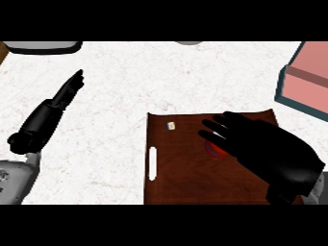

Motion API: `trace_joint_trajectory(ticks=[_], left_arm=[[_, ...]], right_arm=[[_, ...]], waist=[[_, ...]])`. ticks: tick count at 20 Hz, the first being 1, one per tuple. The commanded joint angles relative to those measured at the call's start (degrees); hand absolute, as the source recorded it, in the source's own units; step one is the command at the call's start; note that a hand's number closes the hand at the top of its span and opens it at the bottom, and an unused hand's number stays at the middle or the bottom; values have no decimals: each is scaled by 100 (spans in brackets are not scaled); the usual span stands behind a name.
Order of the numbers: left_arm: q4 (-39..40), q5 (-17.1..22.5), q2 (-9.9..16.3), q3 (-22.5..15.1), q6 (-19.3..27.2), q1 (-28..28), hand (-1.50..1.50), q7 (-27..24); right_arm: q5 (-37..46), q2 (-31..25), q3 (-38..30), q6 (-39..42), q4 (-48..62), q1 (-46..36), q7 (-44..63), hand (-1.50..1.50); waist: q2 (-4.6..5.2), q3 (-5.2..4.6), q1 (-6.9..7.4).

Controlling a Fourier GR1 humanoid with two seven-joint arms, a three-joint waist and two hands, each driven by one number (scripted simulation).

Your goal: Pick the can from the tray and place it in the cardboard box

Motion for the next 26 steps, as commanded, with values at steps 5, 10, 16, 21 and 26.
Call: trace_joint_trajectory(ticks=[5,10,16,21,26], left_arm=[[-517,-130,-136,232,-227,369,0,225],[-178,-225,-220,489,-471,85,0,129],[217,-393,-293,684,-643,-138,0,36],[-466,-628,-498,560,-573,309,0,218],[-601,-536,-601,754,-675,224,0,429]], right_arm=[[920,486,-148,-54,515,17,-327,-150],[1501,782,14,81,424,149,-321,-150],[2142,948,72,-191,764,321,-597,-150],[2431,1114,90,-348,896,712,-904,-150],[2717,1124,-66,-954,1812,650,-1691,-150]], waist=[[-1,2,34],[1,1,4],[5,0,-11],[-3,1,-1],[2,2,6]])
